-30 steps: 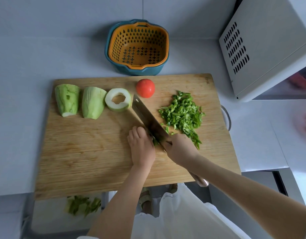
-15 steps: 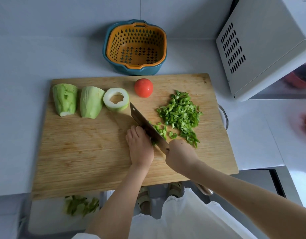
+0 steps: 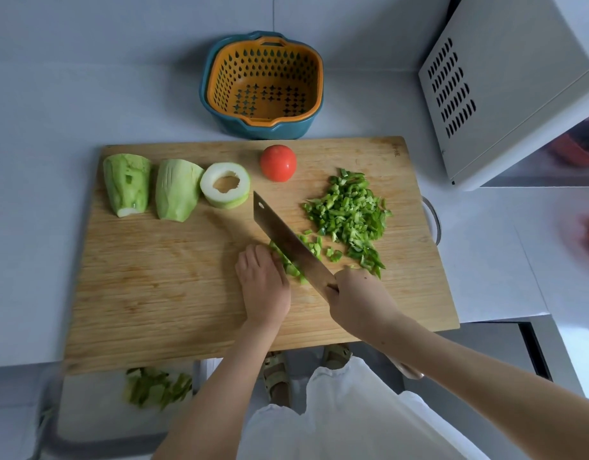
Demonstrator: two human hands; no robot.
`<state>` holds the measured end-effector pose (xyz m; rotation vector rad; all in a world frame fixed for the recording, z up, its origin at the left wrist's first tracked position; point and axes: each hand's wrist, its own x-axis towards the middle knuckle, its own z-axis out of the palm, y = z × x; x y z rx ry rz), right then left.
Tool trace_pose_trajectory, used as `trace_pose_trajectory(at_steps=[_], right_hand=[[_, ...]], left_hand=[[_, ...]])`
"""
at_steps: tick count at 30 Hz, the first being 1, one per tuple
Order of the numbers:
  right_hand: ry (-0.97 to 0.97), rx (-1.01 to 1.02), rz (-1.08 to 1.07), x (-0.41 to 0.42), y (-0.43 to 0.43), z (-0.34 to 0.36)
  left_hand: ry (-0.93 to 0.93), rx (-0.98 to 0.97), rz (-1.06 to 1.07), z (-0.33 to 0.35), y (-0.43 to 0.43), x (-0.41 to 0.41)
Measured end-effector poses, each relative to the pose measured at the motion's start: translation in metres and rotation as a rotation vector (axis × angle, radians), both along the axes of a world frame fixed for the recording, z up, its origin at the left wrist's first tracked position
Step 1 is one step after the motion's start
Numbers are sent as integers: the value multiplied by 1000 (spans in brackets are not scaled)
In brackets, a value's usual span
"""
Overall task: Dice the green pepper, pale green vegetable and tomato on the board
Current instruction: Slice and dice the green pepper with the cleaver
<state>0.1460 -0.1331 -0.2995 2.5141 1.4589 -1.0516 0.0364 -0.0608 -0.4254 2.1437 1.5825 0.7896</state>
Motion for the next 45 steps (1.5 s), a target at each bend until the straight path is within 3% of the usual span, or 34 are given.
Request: trace_pose_trajectory(at_steps=[9,16,28,37,45], right_hand=[[45,3,-70,-9,26,-18],[53,76,-79,3,8,-2],[32,-39,-52,-10,15,-14],[110,67,-99,-5,11,-4],[86,-39,-90,-18,16,-8]], left_hand=[[99,-52,-26,9,-2,2],[-72,-60,-43,5,0,-8],[-29,-60,-68,4,1,-10],[-87,-59,-61,5,-1,-16],[-43,-31,-96,1,0,-18]])
